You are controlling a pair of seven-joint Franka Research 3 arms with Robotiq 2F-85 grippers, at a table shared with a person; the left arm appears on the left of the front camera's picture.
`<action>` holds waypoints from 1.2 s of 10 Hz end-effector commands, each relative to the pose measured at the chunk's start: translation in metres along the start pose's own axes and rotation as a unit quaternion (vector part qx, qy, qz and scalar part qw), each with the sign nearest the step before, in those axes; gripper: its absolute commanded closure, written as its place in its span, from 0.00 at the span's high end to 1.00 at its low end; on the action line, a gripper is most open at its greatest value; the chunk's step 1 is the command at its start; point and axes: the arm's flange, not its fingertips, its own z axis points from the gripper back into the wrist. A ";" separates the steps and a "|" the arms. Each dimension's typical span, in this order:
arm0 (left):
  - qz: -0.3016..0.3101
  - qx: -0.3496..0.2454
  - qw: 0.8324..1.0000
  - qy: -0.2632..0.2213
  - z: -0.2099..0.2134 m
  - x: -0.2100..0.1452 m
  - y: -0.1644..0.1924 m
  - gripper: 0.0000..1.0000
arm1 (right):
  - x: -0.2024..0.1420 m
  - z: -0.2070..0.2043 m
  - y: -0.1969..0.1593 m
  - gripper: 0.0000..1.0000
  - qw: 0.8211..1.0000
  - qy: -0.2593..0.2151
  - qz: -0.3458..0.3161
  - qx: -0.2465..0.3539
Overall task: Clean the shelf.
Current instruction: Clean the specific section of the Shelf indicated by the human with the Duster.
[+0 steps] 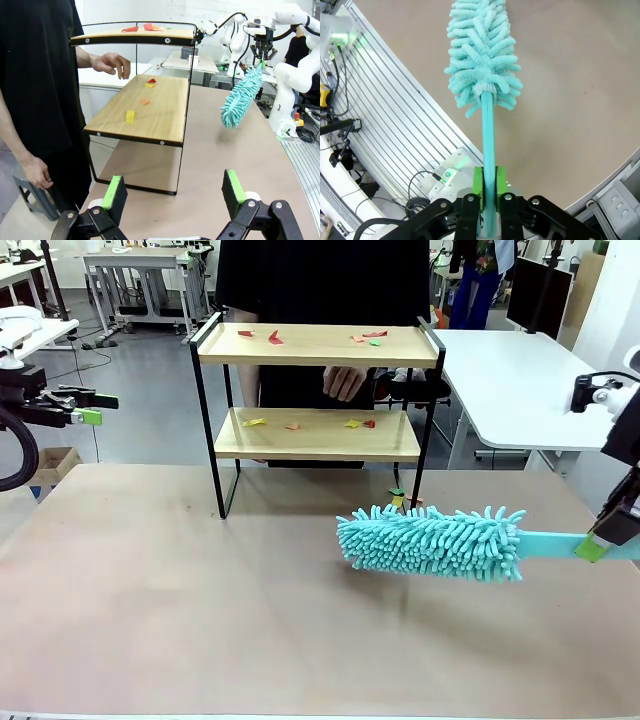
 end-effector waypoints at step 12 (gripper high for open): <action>-0.004 0.001 1.000 0.000 0.000 0.002 -0.001 1.00 | 0.003 0.001 -0.001 0.13 1.000 -0.013 -0.005 0.003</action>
